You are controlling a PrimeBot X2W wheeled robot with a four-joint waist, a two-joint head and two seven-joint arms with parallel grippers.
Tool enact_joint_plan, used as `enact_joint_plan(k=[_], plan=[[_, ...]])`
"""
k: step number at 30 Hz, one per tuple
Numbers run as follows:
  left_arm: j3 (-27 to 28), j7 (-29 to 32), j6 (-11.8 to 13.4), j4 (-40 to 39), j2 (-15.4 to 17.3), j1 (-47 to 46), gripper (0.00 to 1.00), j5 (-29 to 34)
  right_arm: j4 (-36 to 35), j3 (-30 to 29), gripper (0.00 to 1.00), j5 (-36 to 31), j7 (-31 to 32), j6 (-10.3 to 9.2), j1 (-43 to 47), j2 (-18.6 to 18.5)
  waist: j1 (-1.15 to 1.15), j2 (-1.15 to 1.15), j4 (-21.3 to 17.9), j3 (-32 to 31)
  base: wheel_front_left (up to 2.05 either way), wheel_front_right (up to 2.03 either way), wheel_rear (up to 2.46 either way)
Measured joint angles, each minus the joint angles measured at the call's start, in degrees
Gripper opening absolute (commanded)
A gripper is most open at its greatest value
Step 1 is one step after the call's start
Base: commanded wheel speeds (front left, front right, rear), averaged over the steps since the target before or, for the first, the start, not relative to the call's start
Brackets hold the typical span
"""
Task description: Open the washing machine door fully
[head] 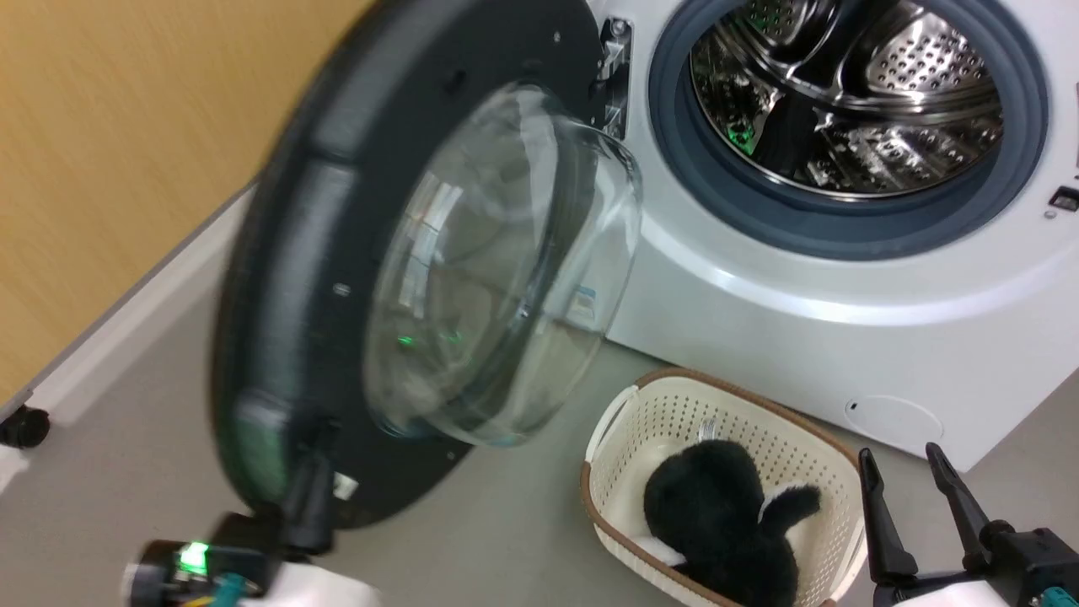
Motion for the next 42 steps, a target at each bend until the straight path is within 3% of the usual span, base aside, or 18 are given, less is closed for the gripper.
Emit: enact_joint_plan(k=[11,22,34,42], plan=[[13.44,0.00,-0.08,7.22,0.52,-8.60,0.00,-2.96,-0.40,-0.09,1.00,-3.33,0.00,0.00,-3.01,0.01,0.00,0.00,-1.79,5.00,0.00,0.00,0.00],[23.59,0.00,-1.89,14.82,1.37,-16.99,0.00,-4.08,-1.01,-0.60,1.00,-5.47,0.00,0.00,-5.69,0.01,0.00,0.00,-4.57,10.74,0.00,0.00,0.00],[31.12,0.00,-3.92,25.35,6.50,-26.70,0.00,-4.10,-2.30,-1.01,1.00,-6.92,0.00,0.00,-8.39,-0.32,0.01,0.00,-6.32,16.32,0.00,0.00,0.00],[33.64,0.00,-3.00,32.82,10.45,-31.87,0.00,-2.60,-2.48,-0.57,1.00,-6.92,0.00,0.00,-9.47,-0.60,0.00,0.00,-7.10,18.24,0.00,0.00,0.00]])
